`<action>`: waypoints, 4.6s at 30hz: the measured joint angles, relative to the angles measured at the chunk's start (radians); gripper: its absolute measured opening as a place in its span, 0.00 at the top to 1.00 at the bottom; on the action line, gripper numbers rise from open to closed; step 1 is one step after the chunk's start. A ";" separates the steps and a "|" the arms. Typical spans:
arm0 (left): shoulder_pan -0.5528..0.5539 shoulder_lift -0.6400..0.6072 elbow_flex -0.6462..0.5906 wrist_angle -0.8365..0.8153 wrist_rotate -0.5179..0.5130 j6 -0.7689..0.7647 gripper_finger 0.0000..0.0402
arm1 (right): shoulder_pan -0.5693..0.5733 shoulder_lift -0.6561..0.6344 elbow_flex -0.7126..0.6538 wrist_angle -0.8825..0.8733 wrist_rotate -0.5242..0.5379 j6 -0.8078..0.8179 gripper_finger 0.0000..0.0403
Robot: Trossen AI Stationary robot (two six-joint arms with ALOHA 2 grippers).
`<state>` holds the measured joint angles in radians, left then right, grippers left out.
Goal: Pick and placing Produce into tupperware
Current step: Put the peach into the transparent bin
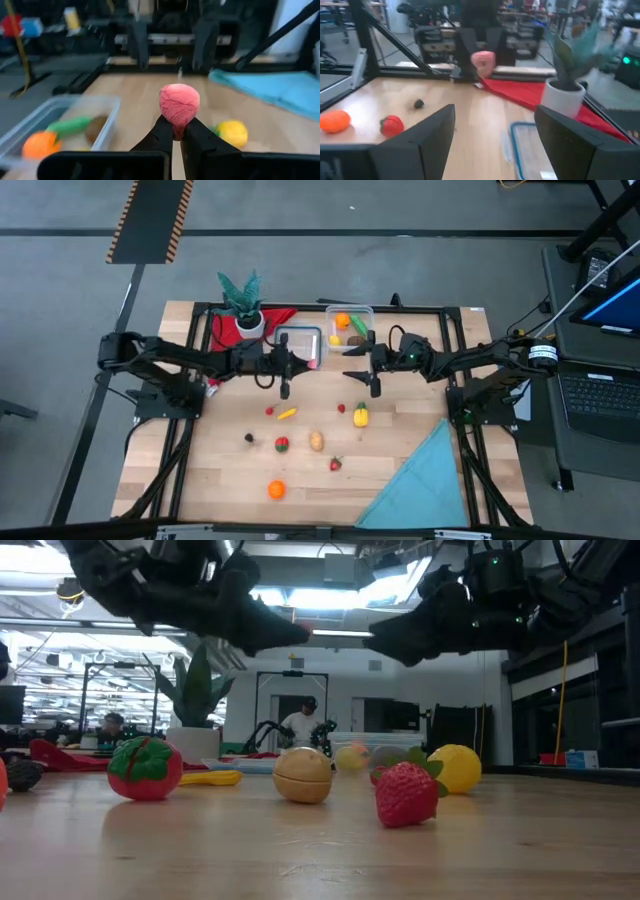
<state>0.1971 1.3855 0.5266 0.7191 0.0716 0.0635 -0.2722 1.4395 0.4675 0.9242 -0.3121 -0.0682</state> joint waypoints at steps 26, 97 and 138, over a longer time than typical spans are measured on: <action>0.023 0.114 0.000 0.211 0.124 0.000 0.98 | 0.080 0.189 0.263 -0.037 -0.004 -0.067 0.32; 0.023 0.113 -0.002 0.193 0.159 0.001 0.99 | 0.080 0.262 0.331 -0.062 -0.007 -0.042 0.70; 0.023 0.106 -0.001 0.151 0.106 -0.008 0.78 | 0.079 0.221 0.331 -0.099 -0.004 -0.046 0.85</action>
<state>0.2203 1.4915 0.5255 0.8702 0.1780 0.0558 -0.1929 1.6609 0.7986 0.8247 -0.3157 -0.1139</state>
